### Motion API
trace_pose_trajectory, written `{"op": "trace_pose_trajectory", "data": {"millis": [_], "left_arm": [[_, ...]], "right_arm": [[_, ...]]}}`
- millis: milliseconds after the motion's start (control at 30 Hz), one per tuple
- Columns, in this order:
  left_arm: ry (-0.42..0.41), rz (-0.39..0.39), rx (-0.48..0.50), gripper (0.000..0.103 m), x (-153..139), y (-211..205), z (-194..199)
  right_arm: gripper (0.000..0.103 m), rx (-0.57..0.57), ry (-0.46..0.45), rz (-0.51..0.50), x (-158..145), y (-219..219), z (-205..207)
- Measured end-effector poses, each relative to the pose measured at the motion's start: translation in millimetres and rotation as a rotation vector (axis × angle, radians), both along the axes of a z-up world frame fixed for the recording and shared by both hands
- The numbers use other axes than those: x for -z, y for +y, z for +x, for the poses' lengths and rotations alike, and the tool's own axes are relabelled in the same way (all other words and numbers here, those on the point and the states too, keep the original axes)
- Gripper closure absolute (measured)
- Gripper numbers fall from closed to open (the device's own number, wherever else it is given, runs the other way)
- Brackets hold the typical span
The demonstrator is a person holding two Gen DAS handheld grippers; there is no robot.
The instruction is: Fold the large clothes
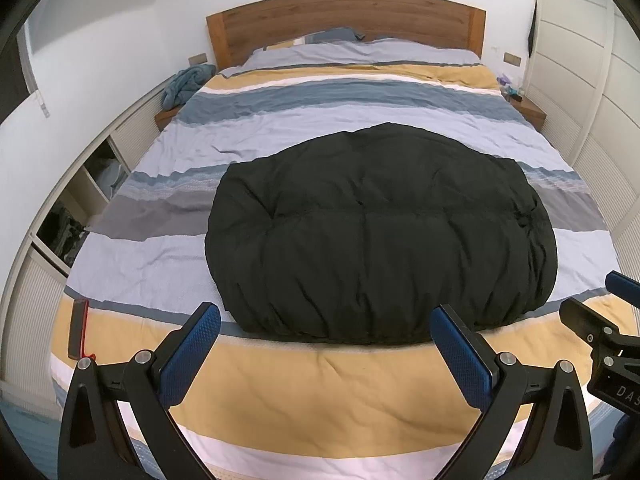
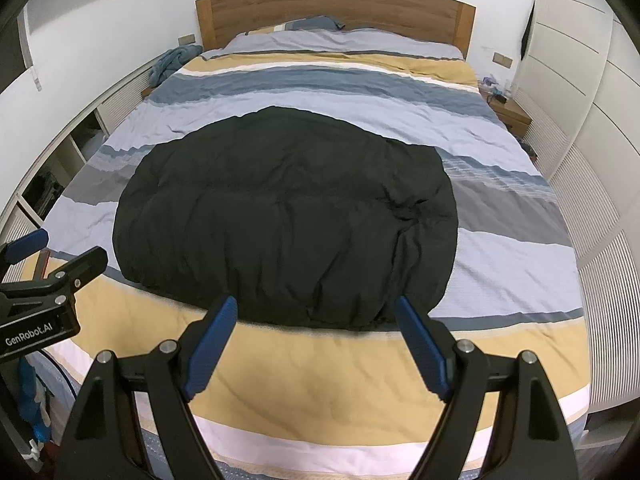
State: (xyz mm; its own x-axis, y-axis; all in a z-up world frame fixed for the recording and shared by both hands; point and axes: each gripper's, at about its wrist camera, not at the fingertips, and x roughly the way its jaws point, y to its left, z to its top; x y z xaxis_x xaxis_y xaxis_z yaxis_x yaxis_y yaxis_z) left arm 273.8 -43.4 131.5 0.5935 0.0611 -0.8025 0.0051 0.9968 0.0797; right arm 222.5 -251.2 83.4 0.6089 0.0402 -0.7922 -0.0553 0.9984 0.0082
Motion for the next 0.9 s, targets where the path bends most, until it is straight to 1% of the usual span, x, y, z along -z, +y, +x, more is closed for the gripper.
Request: {"op": "trace_pose_trajectory", "data": {"millis": [900], "left_arm": [[-0.018, 0.004, 0.012, 0.0, -4.8, -2.7, -9.9]], "right_arm": [[0.022, 0.056, -0.021, -0.004, -6.8, -20.7, -10.0]]}}
